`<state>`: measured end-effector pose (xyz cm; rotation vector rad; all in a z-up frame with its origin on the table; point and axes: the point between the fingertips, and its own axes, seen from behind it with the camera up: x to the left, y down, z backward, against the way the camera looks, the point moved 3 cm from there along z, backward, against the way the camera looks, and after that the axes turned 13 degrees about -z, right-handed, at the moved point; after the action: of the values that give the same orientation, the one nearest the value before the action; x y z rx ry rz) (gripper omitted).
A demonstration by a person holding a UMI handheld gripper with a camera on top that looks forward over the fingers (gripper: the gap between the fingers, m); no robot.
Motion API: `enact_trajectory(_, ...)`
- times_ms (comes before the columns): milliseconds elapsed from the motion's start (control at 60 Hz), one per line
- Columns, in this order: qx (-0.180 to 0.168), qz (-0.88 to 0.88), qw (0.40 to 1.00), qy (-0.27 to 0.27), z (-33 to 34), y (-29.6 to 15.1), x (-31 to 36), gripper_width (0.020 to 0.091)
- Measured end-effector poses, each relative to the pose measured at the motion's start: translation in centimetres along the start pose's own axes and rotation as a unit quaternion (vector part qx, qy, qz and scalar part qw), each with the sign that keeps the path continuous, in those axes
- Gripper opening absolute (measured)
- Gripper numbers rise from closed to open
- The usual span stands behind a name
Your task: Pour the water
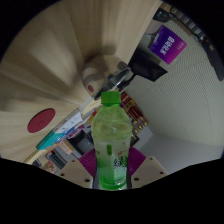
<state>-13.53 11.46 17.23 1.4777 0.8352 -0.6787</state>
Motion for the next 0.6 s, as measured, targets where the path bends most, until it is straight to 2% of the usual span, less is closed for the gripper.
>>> enact_trajectory(217,-0.002,-0.042,0.999,0.010,0.0,0.5,-0.1,0.0379)
enact_trajectory(267,-0.007,-0.116,0.993,0.017,-0.5,0.7,-1.1,0.0382)
enact_trajectory(333,0.003,-0.278,0.960,0.033,-0.4,2.2,-2.5,0.0382)
enact_trajectory(383,0.013,-0.425,0.905,0.025,-0.6,3.4,-2.4,0.0381)
enact_trajectory(450,0.028,-0.618,0.785,0.033,1.9,5.3,-1.8,0.0379)
enact_trajectory(483,0.032,-0.686,0.727,0.012,0.2,5.2,-0.3,0.0379)
enact_trajectory(583,0.004,-0.861,0.505,-0.052,0.4,4.0,1.7,0.0376)
enact_trajectory(600,-0.001,-0.885,0.465,-0.036,2.3,3.3,3.7,0.0378)
